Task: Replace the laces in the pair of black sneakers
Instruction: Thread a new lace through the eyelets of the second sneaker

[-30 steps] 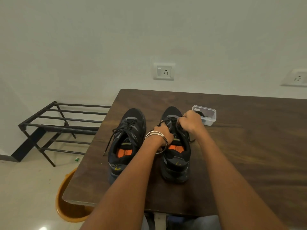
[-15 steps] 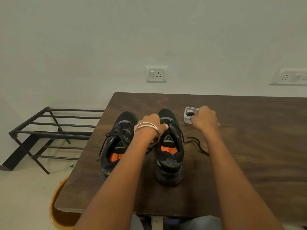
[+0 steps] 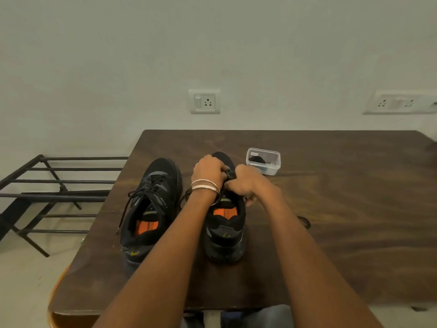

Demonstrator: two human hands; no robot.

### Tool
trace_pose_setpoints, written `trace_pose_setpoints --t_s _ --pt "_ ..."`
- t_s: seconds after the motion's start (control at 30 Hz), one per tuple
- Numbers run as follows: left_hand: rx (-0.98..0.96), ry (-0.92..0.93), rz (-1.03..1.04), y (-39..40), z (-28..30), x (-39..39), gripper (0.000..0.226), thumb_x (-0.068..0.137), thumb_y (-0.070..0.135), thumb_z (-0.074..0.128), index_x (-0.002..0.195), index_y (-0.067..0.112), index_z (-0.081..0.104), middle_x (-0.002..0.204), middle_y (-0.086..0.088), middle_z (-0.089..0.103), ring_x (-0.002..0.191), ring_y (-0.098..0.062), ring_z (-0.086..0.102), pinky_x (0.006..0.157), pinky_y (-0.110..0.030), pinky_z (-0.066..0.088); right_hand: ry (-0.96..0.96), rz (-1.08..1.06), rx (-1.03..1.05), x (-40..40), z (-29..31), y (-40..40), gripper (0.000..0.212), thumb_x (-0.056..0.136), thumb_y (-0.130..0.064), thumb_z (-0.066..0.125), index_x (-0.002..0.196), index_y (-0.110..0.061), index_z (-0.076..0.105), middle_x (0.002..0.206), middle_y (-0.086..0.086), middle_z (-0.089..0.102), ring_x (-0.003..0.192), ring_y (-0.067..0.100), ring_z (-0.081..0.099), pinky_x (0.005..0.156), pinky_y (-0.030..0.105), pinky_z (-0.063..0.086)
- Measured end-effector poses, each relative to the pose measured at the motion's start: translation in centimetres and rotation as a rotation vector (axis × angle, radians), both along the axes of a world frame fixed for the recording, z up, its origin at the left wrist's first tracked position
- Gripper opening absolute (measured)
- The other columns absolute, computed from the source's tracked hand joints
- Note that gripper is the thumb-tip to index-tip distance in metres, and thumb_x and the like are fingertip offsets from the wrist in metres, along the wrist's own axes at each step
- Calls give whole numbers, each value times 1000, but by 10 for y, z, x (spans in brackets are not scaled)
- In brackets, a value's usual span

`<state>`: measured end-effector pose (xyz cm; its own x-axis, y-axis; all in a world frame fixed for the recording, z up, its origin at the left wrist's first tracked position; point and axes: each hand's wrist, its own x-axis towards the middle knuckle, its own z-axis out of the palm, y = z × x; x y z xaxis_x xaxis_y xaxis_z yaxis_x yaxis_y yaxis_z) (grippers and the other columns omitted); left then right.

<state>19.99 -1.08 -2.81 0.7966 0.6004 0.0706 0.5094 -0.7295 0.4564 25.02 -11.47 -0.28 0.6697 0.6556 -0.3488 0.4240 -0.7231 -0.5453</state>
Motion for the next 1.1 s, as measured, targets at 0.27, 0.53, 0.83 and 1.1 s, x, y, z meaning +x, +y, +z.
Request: trace_pose_setpoints --t_s 0.27,0.53,0.83,1.1 --pt "274 42 -21 -2 -16 11 17 95 19 54 106 10 63 111 -9 56 100 -29 57 75 -33 44 79 -40 34 7 -14 -1 21 94 -25 50 99 -5 54 104 20 63 78 29 68 58 35 60" --pt "211 -81 50 5 -22 10 22 99 22 43 109 7 56 113 -10 59 105 -33 58 83 -41 43 178 -123 23 6 -27 -3 11 93 -25 45 87 -17 44 122 19 52 75 26 56 47 27 46" --pt "-206 -377 355 22 -28 4 15 90 23 58 97 13 67 103 -7 65 95 -26 62 86 -35 49 184 -106 6 6 -29 1 11 95 -24 43 88 -16 47 119 20 54 90 29 50 70 38 48" --pt "130 86 -86 12 -2 5 24 95 31 55 107 20 73 110 -5 64 115 -27 48 96 -46 42 129 -84 -54 6 -29 2 17 97 -25 43 106 -12 46 107 14 55 93 28 55 89 44 54"
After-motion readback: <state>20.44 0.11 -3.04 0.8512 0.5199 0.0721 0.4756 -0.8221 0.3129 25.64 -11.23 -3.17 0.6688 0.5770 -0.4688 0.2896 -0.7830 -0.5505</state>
